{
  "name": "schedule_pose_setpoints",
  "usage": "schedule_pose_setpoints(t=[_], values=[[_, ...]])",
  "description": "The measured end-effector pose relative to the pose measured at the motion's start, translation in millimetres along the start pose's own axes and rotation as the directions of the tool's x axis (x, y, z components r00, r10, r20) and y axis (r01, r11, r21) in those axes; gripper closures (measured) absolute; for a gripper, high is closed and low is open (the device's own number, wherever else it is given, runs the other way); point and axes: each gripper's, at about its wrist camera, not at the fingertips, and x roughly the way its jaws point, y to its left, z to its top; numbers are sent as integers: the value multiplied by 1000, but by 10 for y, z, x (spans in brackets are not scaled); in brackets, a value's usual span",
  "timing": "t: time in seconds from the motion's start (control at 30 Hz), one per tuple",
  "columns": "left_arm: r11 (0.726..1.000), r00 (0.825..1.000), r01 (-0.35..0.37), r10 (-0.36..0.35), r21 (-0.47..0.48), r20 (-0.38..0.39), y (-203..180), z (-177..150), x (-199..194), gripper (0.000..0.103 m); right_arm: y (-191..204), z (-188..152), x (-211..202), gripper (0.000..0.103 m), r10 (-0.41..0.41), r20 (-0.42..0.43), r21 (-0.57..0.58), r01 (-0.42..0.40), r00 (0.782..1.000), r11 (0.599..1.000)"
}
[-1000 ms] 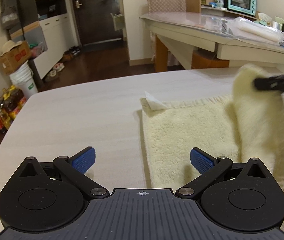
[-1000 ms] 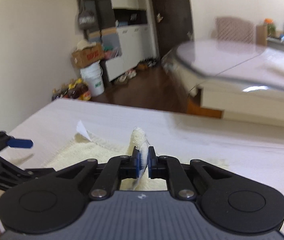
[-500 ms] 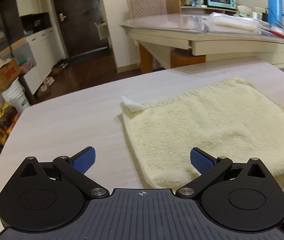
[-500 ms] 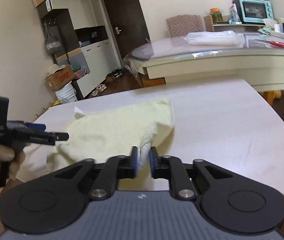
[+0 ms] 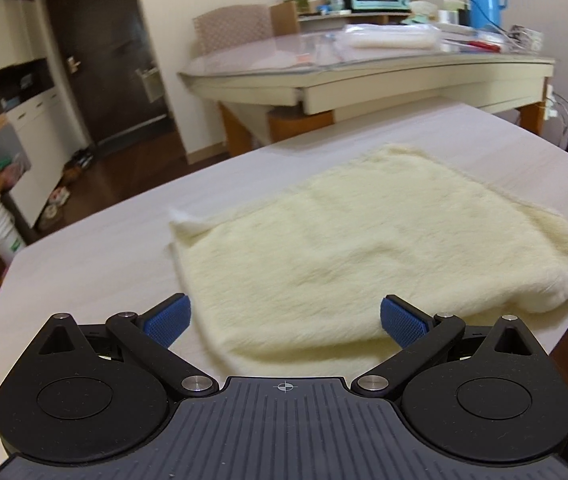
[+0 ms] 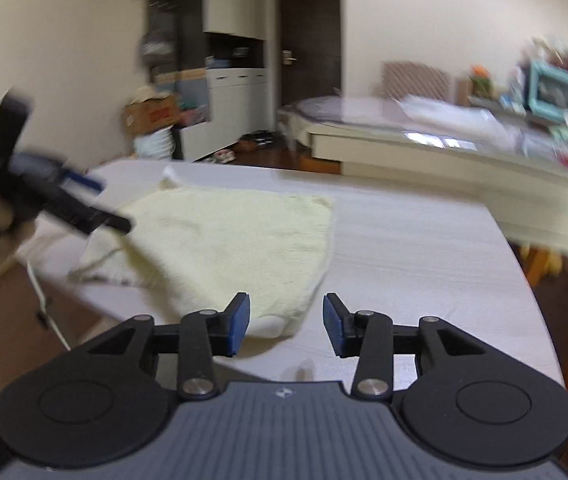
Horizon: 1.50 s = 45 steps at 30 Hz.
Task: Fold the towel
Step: 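Lift the held towel corner with the right tool, spreading the towel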
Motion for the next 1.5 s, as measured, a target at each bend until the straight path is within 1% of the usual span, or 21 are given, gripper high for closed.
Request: schedule_pose_setpoints(t=[0.07, 0.13, 0.23, 0.3, 0.37, 0.43, 0.5, 0.73, 0.8, 0.9, 0.97, 1.07, 1.17, 1.33, 1.43, 1.5], values=[[1000, 1000, 7, -7, 1, 2, -58, 41, 30, 0, 132, -24, 47, 57, -14, -11, -91, 13, 1000, 996], [1000, 1000, 12, -12, 3, 3, -105, 74, 56, 0, 246, -67, 84, 57, -46, -8, -174, 44, 999, 984], [1000, 1000, 13, -13, 4, 1, -136, 99, 88, 0, 309, -125, 115, 56, -71, 4, -238, 69, 998, 969], [1000, 1000, 8, -8, 1, -2, -140, 104, 110, 0, 339, -167, 137, 53, -91, 25, -277, 95, 996, 956], [1000, 1000, -1, 0, -1, -8, -130, 104, 108, 0, 378, -197, 197, 52, -120, 45, -331, 128, 992, 935], [1000, 1000, -10, 10, -5, -15, -112, 98, 110, 0, 396, -217, 246, 51, -133, 57, -365, 144, 990, 920], [1000, 1000, -15, 15, -8, -22, -93, 85, 119, 0, 405, -228, 309, 51, -154, 72, -412, 170, 985, 895], [999, 999, -28, 28, -19, -31, -27, 88, 150, 0, 339, -267, 331, 51, -196, 68, -456, 205, 978, 866], [999, 999, -28, 27, -21, -30, -18, 98, 152, 0, 347, -263, 348, 53, -201, 68, -475, 209, 977, 855], [1000, 999, -23, 23, -12, -31, -9, 98, 131, 0, 372, -264, 382, 63, -194, 60, -509, 197, 979, 838], [1000, 999, -15, 15, 1, -40, 22, 77, 87, 0, 383, -268, 393, 85, -171, 44, -529, 168, 984, 832], [1000, 999, 2, -1, 20, -54, 148, 11, -28, 0, 376, -288, 370, 90, -160, 34, -540, 153, 986, 828], [998, 997, 43, -39, 46, -73, 292, -76, -168, 0, 375, -307, 313, 91, -154, 41, -554, 150, 987, 819], [994, 993, 25, -12, 105, -121, 354, -227, -217, 0, 410, -281, 217, 91, -154, 64, -562, 163, 986, 811], [994, 990, 42, -29, 99, -136, 345, -280, -183, 0, 447, -268, 185, 91, -160, 65, -561, 168, 985, 810], [989, 990, 48, -28, 142, -139, 311, -328, -205, 0, 460, -268, 181, 91, -166, 65, -565, 174, 984, 807]])
